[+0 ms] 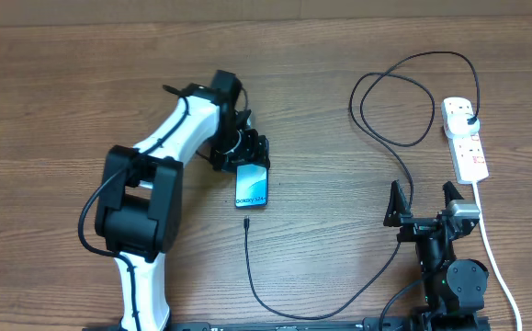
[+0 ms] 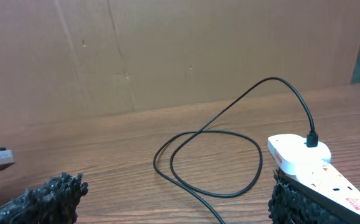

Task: Plug charger to phone and switch on socket
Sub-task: 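Lift the phone's top end with the left gripper, tilting it upright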

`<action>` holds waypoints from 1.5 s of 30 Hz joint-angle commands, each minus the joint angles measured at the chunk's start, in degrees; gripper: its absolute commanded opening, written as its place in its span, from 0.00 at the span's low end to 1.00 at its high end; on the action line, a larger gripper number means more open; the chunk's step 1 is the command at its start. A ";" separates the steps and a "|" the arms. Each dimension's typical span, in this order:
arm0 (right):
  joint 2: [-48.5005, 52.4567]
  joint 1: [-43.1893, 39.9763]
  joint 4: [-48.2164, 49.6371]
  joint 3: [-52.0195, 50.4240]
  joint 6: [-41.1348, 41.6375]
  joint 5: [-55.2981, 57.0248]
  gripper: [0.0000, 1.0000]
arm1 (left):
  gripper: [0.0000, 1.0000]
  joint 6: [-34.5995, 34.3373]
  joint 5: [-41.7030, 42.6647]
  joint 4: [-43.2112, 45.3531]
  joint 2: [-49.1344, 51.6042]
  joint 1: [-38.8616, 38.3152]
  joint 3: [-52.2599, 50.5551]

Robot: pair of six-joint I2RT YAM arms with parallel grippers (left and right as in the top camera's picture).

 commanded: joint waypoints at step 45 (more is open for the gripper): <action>-0.55 -0.20 -0.09 -0.57 8.76 -4.46 1.00 | 0.66 16.31 26.32 4.59 0.48 4.11 1.57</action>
